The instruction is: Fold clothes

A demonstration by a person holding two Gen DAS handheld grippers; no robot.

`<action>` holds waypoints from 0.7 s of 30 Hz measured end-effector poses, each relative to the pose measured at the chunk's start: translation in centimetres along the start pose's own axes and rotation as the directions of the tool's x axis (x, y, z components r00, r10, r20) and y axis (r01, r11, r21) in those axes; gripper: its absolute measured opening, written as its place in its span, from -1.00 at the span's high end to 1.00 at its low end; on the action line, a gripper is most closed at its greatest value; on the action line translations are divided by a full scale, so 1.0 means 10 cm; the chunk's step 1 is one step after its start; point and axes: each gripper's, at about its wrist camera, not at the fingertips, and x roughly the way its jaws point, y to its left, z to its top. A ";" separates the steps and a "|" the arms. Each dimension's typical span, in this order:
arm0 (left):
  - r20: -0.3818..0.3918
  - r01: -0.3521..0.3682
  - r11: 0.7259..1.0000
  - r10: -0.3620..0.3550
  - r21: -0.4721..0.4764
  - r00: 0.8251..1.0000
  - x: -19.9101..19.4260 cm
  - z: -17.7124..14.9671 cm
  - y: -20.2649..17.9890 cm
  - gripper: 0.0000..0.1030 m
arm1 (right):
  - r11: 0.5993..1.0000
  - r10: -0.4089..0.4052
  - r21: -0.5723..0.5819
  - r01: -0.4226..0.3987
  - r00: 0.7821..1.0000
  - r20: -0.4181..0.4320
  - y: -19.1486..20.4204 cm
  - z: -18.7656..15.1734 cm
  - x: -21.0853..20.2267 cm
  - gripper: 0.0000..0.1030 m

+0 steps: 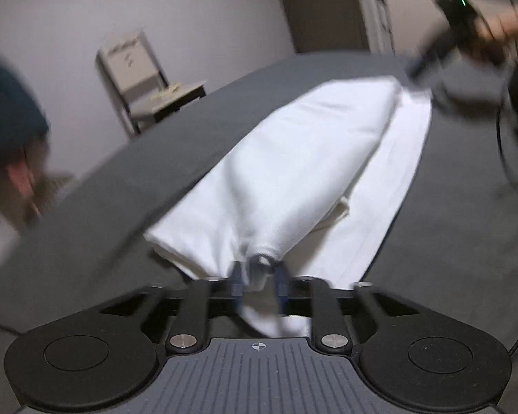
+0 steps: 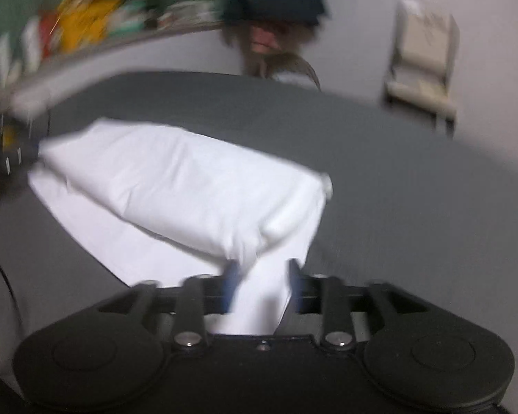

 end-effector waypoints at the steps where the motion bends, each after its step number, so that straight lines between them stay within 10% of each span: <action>1: 0.014 -0.037 0.997 0.036 0.067 0.999 -0.03 0.03 -0.10 -0.30 | 0.992 -0.040 -0.118 0.040 0.999 0.002 0.16 0.06 0.01 0.07; 2: 0.032 -0.074 0.988 0.070 0.133 0.997 -0.07 0.07 -0.20 -0.81 | 0.975 -0.065 -0.215 0.062 0.998 -0.005 0.29 0.09 0.05 0.05; 3: 0.042 -0.091 0.980 0.085 0.179 0.995 -0.08 0.09 -0.27 -0.92 | 0.947 -0.090 -0.309 0.082 0.996 -0.011 0.43 0.13 0.09 0.05; 12: -0.015 -0.178 0.809 0.225 0.560 0.974 0.17 0.31 -0.74 -0.90 | 0.665 -0.250 -0.724 0.183 0.968 0.015 0.97 -0.03 0.50 0.06; 21: -0.072 -0.137 0.623 0.298 0.770 0.952 0.44 0.27 -0.94 -0.14 | 0.422 -0.307 -0.887 0.188 0.950 0.055 1.22 -0.28 0.79 0.18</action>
